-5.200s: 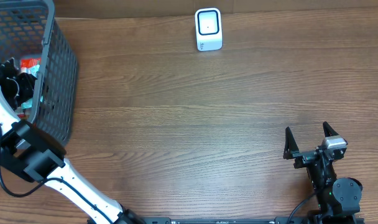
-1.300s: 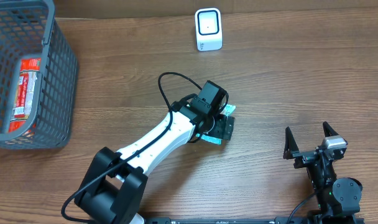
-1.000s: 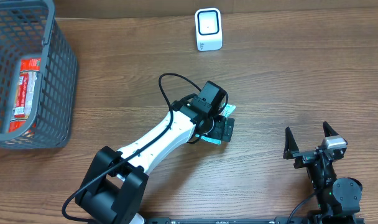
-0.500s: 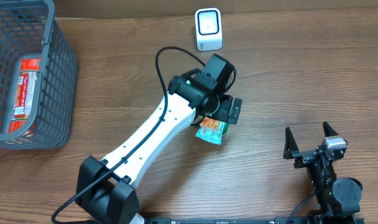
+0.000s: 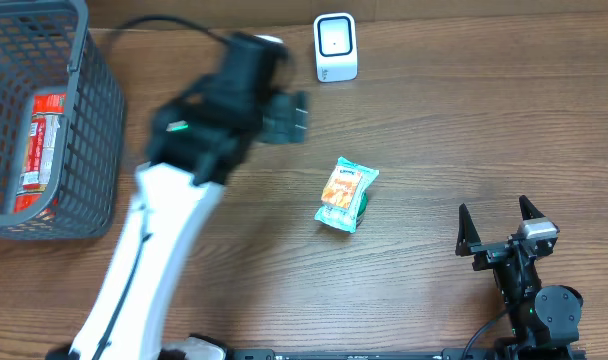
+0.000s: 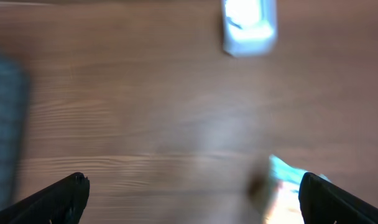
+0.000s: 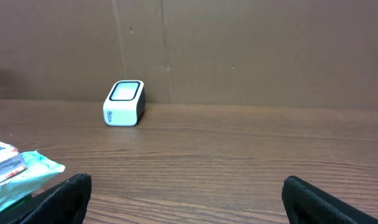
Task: Scan the item barcode
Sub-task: 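Open the left gripper to release the tissue pack on the table, then move the left gripper back into the grey basket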
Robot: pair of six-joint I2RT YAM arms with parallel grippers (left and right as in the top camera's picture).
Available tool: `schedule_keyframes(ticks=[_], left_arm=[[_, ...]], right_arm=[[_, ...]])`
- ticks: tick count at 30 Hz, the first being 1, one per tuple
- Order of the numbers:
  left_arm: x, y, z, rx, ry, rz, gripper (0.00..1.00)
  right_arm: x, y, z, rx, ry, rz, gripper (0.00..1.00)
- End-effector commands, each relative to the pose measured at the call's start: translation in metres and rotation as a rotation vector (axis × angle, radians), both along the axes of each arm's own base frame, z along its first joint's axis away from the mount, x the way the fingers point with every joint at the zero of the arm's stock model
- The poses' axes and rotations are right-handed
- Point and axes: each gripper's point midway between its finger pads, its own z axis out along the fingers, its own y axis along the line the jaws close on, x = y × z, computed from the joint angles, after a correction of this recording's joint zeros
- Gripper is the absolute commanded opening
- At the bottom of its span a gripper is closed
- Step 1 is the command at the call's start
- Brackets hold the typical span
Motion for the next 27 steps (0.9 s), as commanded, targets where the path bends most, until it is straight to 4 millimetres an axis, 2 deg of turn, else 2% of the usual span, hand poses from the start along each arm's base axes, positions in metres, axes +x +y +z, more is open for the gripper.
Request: schedule_keyframes(ticks=[1,5,8,13,16,22,27], left_arm=[[0.000,0.069,0.026,0.042,-0.069,0.149,1.00],[0.001,0.112,0.026,0.032,-0.068,0.248,1.00],[0.006,0.134,0.030,-0.022,-0.091,0.292,0.99],[0.016,0.168,0.044,-0.097,-0.176,0.352,1.00],[0.018,0.198,0.055,-0.098,-0.237,0.419,1.00],[0.007,0.249,0.064,-0.074,-0.291,0.546,1.00],[-0.008,0.292,0.057,-0.016,-0.271,0.675,1.00]], right_arm=[[0.000,-0.001,-0.002,-0.003,-0.002,-0.004,1.00],[0.000,-0.001,-0.002,-0.003,-0.002,-0.004,1.00],[0.000,-0.001,-0.002,-0.003,-0.002,-0.004,1.00],[0.000,-0.001,-0.002,-0.003,-0.002,-0.004,1.00],[0.000,-0.001,-0.002,-0.003,-0.002,-0.004,1.00],[0.000,-0.001,-0.002,-0.003,-0.002,-0.004,1.00],[0.000,-0.001,-0.002,-0.003,-0.002,-0.004,1.00]])
